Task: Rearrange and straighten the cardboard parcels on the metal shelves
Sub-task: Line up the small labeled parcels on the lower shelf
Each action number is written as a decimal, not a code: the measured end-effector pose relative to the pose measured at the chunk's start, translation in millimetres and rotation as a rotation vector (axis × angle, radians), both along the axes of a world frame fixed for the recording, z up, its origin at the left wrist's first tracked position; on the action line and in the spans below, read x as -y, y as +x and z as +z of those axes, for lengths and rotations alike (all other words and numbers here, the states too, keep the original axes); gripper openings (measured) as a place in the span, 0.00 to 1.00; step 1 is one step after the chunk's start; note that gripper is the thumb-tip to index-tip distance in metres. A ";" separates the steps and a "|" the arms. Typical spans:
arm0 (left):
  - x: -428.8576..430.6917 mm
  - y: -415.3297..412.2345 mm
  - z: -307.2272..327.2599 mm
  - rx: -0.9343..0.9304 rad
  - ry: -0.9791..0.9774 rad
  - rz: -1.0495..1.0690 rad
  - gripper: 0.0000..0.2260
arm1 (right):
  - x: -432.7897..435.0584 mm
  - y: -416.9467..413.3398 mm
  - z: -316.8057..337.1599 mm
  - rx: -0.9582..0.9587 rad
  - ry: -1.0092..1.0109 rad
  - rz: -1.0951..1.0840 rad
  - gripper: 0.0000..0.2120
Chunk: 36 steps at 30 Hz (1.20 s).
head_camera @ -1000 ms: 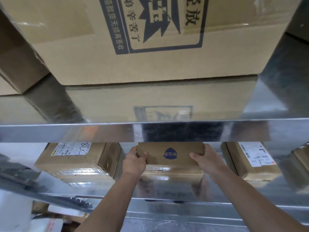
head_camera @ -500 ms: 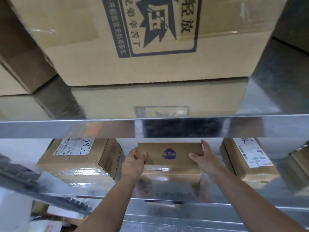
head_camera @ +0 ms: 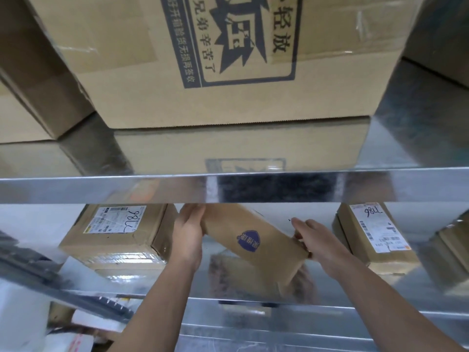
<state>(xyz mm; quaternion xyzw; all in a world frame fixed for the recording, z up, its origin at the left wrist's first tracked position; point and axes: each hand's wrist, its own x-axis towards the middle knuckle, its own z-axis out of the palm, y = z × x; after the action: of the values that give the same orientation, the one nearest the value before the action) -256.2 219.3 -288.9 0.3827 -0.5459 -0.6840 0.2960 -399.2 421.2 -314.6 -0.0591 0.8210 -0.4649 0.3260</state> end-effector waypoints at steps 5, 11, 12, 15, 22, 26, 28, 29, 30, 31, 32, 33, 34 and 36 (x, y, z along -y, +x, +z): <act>-8.2 -5.9 22.4 -0.115 -0.009 0.029 0.08 | 6.9 17.8 18.7 0.028 0.037 0.208 0.19; -36.1 -8.0 46.1 -0.127 -0.024 -0.145 0.07 | 20.7 37.1 26.0 0.234 -0.202 0.193 0.23; -37.9 -8.1 45.8 -0.111 -0.047 -0.164 0.04 | 21.0 37.9 27.8 0.263 -0.236 0.160 0.23; -36.6 -6.2 47.9 -0.030 -0.090 -0.198 0.04 | 19.4 37.5 36.3 0.263 -0.289 0.102 0.22; -33.6 -4.1 55.8 0.071 -0.042 -0.324 0.05 | 20.5 33.1 72.9 0.148 -0.366 0.175 0.21; -33.4 -4.6 58.0 0.071 -0.037 -0.304 0.05 | 27.8 32.7 76.7 0.101 -0.293 0.190 0.15; -31.7 -4.9 57.5 0.080 -0.040 -0.302 0.06 | 31.8 33.0 78.5 0.093 -0.261 0.190 0.11; -31.3 -5.1 58.3 0.085 -0.037 -0.302 0.06 | 32.9 33.7 80.6 0.091 -0.256 0.192 0.09; -30.2 -5.6 58.0 0.087 -0.032 -0.300 0.06 | 33.9 33.8 82.0 0.087 -0.254 0.195 0.07; -30.0 -6.7 58.3 0.090 -0.025 -0.295 0.06 | 34.7 34.0 83.6 0.083 -0.254 0.202 0.06; -29.1 -7.5 57.3 0.093 -0.025 -0.289 0.06 | 35.5 34.2 85.1 0.078 -0.251 0.210 0.06; -29.5 -8.5 57.9 0.099 -0.026 -0.285 0.07 | 36.3 34.5 86.2 0.074 -0.245 0.217 0.07; -28.7 -9.5 57.1 0.107 -0.030 -0.283 0.07 | 37.5 34.4 86.9 0.073 -0.234 0.223 0.09; -28.9 -12.2 56.9 0.126 -0.033 -0.280 0.08 | 38.9 34.3 89.6 0.081 -0.208 0.232 0.12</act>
<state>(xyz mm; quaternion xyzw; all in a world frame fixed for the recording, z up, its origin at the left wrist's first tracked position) -268.4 248.2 -232.0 0.3399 -0.6227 -0.6842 0.1691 -364.9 382.2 -224.9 -0.1681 0.7425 -0.5086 0.4023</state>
